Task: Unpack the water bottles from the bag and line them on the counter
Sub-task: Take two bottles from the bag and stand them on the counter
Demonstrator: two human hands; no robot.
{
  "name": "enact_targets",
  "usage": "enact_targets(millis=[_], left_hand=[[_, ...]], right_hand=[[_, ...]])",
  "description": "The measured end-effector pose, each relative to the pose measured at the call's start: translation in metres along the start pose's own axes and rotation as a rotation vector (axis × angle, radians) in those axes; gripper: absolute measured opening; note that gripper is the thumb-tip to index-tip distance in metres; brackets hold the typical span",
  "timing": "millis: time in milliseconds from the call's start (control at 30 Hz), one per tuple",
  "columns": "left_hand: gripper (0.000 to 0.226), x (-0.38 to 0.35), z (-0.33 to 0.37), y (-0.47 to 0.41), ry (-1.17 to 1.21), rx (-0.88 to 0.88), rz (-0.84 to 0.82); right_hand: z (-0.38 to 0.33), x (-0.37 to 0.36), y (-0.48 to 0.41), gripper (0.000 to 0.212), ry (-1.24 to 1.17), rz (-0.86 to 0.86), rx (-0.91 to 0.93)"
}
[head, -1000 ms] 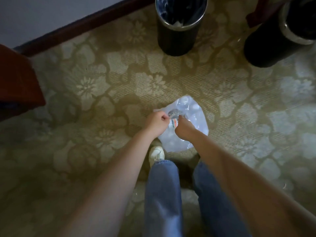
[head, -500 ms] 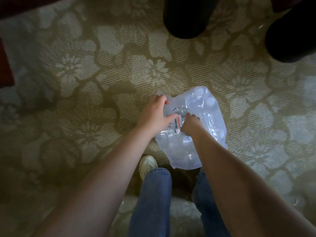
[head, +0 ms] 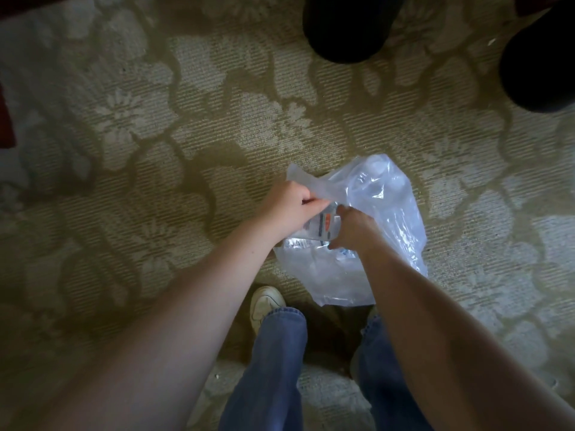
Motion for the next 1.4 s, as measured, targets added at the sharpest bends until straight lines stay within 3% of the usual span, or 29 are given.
enact_targets(millis=[67,233,533,767,900,1000,1067,1133,1233,1400], left_hand=[[0.028,-0.005,0.001,0.004,0.057,0.024,-0.017],[0.053,-0.004,0.004,0.012,0.090,0.060,-0.075],[0.084,0.010,0.023,0.039,0.205,0.148,-0.366],[0.100,0.025,0.060,0.065,-0.050,0.026,-0.560],[0.105,0.037,0.075,0.071,-0.349,-0.091,-0.444],[0.094,0.050,0.084,0.073,-0.450,-0.146,-0.370],[0.085,0.062,0.079,0.077,-0.365,-0.065,-0.344],[0.076,0.069,0.064,0.083,-0.209,0.044,-0.303],[0.076,0.076,0.036,0.091,0.012,0.166,-0.196],[0.069,0.088,0.000,0.089,0.350,0.282,0.085]], right_hand=[[0.004,-0.001,0.005,0.069,0.144,0.017,-0.027],[-0.007,0.002,0.024,0.070,0.237,0.143,0.032],[-0.021,0.048,0.112,0.072,0.152,0.261,-0.080],[-0.001,0.082,0.163,0.053,-0.077,0.248,-0.018],[-0.006,0.106,0.171,0.049,-0.212,0.147,0.120],[-0.019,0.117,0.175,0.035,-0.328,0.110,0.228],[-0.025,0.122,0.169,0.017,-0.593,0.208,0.246],[-0.032,0.123,0.162,0.021,-0.788,0.261,0.242],[-0.041,0.103,0.147,0.022,-0.902,0.147,0.212],[-0.028,0.052,0.102,0.027,-1.002,0.093,-0.152]])
Point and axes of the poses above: each hand's wrist, its own y-axis away from the middle knuckle, its own x-axis out of the back of the hand, z = x × y, the point moved 5 cm from there along -y, towards the middle knuckle, and after that the axes turned 7 degrees about y, right-handed, at the moved point
